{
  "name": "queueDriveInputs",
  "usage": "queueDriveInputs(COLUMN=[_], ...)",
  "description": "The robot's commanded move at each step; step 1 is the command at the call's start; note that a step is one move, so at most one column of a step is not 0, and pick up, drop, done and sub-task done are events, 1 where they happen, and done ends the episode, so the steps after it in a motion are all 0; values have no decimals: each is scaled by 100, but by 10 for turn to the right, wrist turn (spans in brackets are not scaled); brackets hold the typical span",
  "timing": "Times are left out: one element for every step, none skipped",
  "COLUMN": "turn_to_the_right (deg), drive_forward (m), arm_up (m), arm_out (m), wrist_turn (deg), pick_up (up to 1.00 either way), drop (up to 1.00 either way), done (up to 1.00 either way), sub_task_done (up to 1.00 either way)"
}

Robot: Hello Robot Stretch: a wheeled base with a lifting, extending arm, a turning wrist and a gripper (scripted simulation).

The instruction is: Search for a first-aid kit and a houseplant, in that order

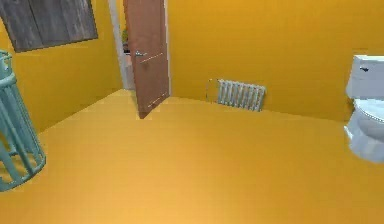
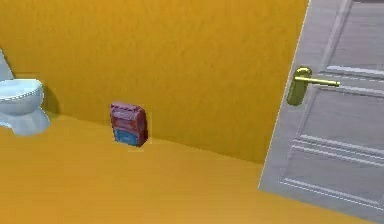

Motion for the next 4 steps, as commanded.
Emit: queueDriveInputs(turn_to_the_right=[-240, 0, 0, -60], drive_forward=[0, 100, 100, 0], arm_up=[0, 0, 0, 0], arm_out=[0, 0, 0, 0], wrist_turn=[0, 0, 0, 0], pick_up=[0, 0, 0, 0], drop=[0, 0, 0, 0], done=[0, 0, 0, 0], sub_task_done=[0, 0, 0, 0])
